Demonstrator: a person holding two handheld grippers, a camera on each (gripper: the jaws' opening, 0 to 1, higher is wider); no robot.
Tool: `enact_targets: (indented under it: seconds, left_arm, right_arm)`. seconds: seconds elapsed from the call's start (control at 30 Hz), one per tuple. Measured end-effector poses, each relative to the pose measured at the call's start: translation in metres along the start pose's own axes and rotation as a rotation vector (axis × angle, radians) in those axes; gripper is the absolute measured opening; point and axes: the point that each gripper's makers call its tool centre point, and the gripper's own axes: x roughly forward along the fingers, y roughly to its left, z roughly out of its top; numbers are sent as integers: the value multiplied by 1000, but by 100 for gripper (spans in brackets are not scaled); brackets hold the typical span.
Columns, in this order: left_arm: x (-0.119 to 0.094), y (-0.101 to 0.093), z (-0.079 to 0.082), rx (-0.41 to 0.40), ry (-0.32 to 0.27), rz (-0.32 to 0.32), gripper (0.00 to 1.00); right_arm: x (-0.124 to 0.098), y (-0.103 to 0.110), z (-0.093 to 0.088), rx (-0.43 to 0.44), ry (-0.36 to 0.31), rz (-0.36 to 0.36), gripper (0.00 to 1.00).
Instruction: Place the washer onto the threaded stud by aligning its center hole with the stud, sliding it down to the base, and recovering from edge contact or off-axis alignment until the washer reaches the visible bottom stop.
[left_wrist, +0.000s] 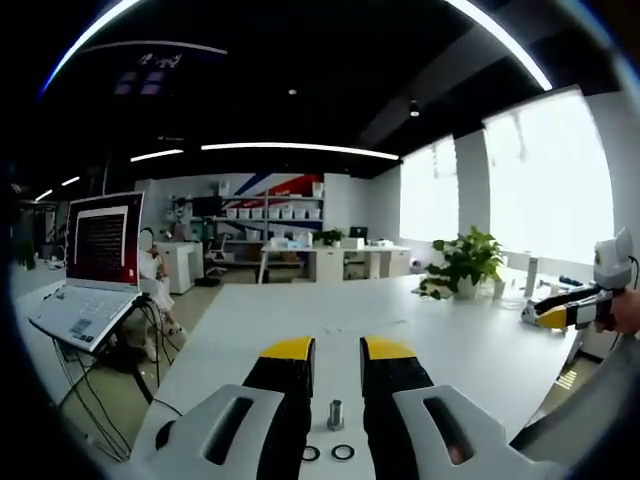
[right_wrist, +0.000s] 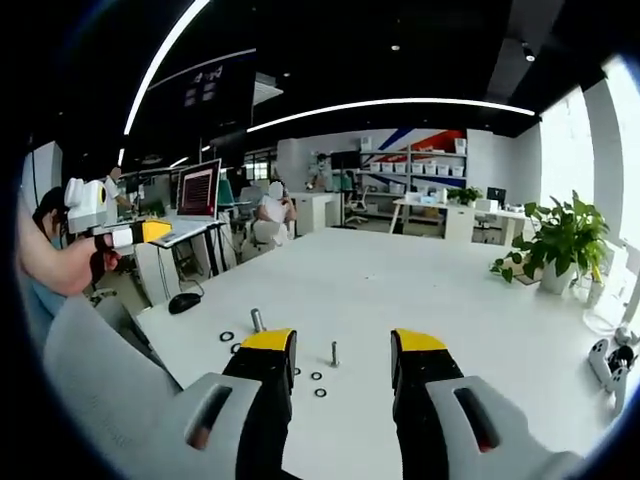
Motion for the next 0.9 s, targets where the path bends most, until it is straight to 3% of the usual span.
enact_targets:
  seconds: [0.9]
  left_arm:
    - [-1, 4, 0, 11, 0, 19, 16]
  right_arm:
    - [-2, -1, 1, -2, -10, -6, 40]
